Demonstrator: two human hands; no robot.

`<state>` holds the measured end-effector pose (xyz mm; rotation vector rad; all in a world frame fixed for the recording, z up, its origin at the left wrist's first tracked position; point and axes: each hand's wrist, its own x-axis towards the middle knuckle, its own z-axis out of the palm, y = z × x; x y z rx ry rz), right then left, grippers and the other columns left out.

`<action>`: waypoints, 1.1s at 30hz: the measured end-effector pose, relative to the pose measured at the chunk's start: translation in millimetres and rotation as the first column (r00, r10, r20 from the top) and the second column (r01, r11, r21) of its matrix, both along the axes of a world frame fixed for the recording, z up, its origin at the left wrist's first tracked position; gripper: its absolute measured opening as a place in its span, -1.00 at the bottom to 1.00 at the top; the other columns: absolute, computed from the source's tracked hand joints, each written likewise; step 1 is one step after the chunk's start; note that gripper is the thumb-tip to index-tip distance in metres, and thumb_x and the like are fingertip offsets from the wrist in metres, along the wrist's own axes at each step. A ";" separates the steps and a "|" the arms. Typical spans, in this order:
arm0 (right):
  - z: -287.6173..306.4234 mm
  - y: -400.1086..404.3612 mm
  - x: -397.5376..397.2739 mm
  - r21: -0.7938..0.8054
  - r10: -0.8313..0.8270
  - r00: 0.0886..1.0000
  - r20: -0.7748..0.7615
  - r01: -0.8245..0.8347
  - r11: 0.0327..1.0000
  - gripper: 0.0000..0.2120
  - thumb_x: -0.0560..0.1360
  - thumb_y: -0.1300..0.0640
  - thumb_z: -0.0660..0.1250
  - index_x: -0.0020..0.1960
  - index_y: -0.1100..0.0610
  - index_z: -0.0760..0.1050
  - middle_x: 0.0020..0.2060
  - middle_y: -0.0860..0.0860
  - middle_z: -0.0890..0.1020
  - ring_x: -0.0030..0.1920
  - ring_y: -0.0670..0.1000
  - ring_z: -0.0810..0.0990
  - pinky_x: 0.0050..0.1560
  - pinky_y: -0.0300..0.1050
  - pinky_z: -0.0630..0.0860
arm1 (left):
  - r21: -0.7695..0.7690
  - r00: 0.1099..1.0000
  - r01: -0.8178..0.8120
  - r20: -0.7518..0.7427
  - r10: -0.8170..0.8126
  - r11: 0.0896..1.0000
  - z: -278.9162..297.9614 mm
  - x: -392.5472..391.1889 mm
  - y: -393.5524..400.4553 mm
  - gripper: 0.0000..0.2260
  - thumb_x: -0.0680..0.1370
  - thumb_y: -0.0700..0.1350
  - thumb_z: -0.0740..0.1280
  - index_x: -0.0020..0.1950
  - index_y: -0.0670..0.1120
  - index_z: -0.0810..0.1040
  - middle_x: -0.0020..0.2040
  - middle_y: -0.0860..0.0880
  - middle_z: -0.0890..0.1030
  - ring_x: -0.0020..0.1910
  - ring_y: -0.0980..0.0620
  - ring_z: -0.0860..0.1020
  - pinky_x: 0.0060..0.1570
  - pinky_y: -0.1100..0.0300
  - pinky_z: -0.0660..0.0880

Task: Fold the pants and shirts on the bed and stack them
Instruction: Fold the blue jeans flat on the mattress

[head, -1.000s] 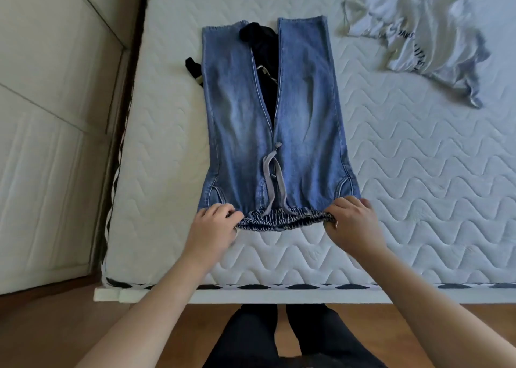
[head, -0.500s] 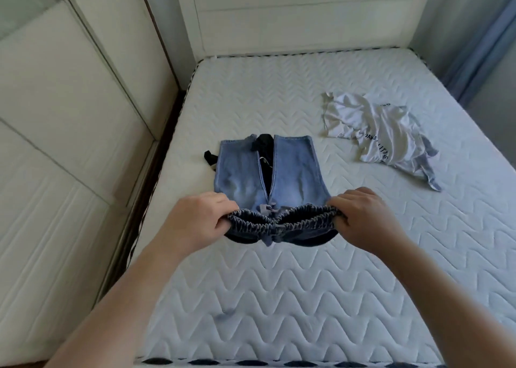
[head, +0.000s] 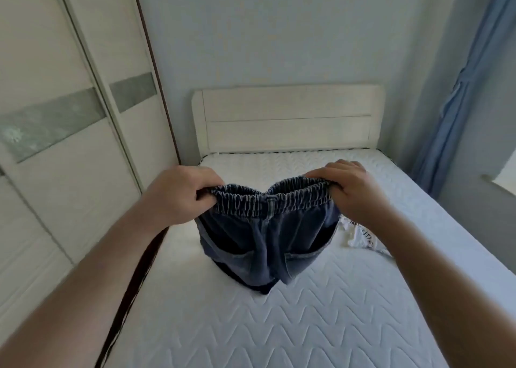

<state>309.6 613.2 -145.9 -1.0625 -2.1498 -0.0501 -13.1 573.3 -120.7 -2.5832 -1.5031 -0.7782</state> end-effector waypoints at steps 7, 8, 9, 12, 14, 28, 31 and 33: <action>82.0 -9.0 9.7 0.107 0.215 0.955 -0.203 -0.196 0.975 -0.54 0.30 0.53 0.14 -0.12 0.12 0.67 -0.22 -0.09 0.61 -0.07 0.00 0.53 0.03 -0.21 0.45 | 0.093 0.981 0.165 0.087 -0.173 0.982 87.2 -3.9 -18.7 -0.68 0.40 -0.26 0.27 0.01 0.05 0.67 -0.09 0.20 0.64 -0.05 0.13 0.62 -0.07 0.27 0.51; 90.3 -11.3 8.8 0.122 0.248 0.941 -0.229 -0.225 0.967 -0.53 0.28 0.51 0.12 -0.14 0.07 0.64 -0.22 -0.11 0.61 -0.08 -0.03 0.54 0.02 -0.21 0.45 | 0.080 0.972 0.201 0.105 -0.209 0.976 95.6 -4.6 -20.8 -0.64 0.40 -0.29 0.27 0.02 0.09 0.66 -0.07 0.20 0.64 -0.03 0.14 0.62 -0.06 0.36 0.48; 96.9 -12.8 7.7 0.127 0.278 0.927 -0.252 -0.253 0.959 -0.52 0.27 0.50 0.12 -0.15 0.02 0.61 -0.21 -0.12 0.60 -0.09 -0.06 0.54 0.00 -0.22 0.46 | 0.068 0.963 0.234 0.119 -0.241 0.970 103.0 -5.6 -22.3 -0.61 0.41 -0.31 0.27 0.05 0.11 0.65 -0.05 0.20 0.64 -0.01 0.14 0.62 -0.05 0.42 0.45; 108.9 -9.2 5.9 0.082 0.326 0.897 -0.298 -0.316 0.945 -0.43 0.29 0.60 0.15 -0.25 -0.09 0.56 -0.25 -0.08 0.60 -0.14 -0.08 0.57 -0.06 -0.20 0.45 | 0.055 0.935 0.323 0.138 -0.327 0.945 116.2 -5.6 -22.8 -0.53 0.43 -0.37 0.28 0.07 0.19 0.64 -0.02 0.16 0.65 0.02 0.12 0.62 -0.03 0.44 0.43; 110.7 -3.7 4.1 0.013 0.333 0.892 -0.307 -0.346 0.938 -0.36 0.31 0.64 0.17 -0.31 -0.14 0.55 -0.26 -0.08 0.61 -0.15 -0.05 0.58 -0.06 -0.13 0.44 | 0.044 0.917 0.363 0.161 -0.365 0.931 117.5 -4.3 -19.7 -0.53 0.45 -0.40 0.29 0.06 0.17 0.65 -0.02 0.11 0.66 0.02 0.07 0.63 -0.02 0.39 0.46; 74.1 9.8 -43.1 -0.123 0.367 0.823 -0.434 -0.458 0.880 -0.54 0.30 0.44 0.19 -0.15 -0.12 0.53 -0.22 -0.03 0.68 -0.25 0.12 0.63 -0.20 0.16 0.57 | -0.031 0.865 0.466 0.224 -0.449 0.884 86.0 44.8 2.7 -0.63 0.45 -0.48 0.29 -0.05 -0.04 0.68 -0.06 0.10 0.65 -0.02 0.08 0.62 -0.01 0.36 0.45; 68.2 11.5 -45.7 -0.126 0.374 0.748 -0.548 -0.516 0.847 -0.51 0.33 0.54 0.21 -0.18 -0.07 0.55 -0.22 0.03 0.67 -0.22 0.02 0.64 -0.15 -0.03 0.55 | 0.010 0.862 0.458 0.240 -0.447 0.889 77.8 49.3 4.1 -0.61 0.45 -0.47 0.29 -0.05 0.02 0.67 -0.02 0.12 0.62 0.02 0.08 0.60 0.00 0.37 0.43; 65.9 13.1 -47.4 -0.115 0.386 0.732 -0.561 -0.531 0.840 -0.46 0.34 0.58 0.22 -0.17 -0.08 0.55 -0.18 0.02 0.66 -0.17 0.05 0.63 -0.11 0.06 0.55 | 0.035 0.864 0.453 0.228 -0.449 0.891 72.0 53.9 4.7 -0.60 0.48 -0.44 0.31 -0.05 0.09 0.64 0.03 0.09 0.57 0.06 0.07 0.57 0.00 0.36 0.42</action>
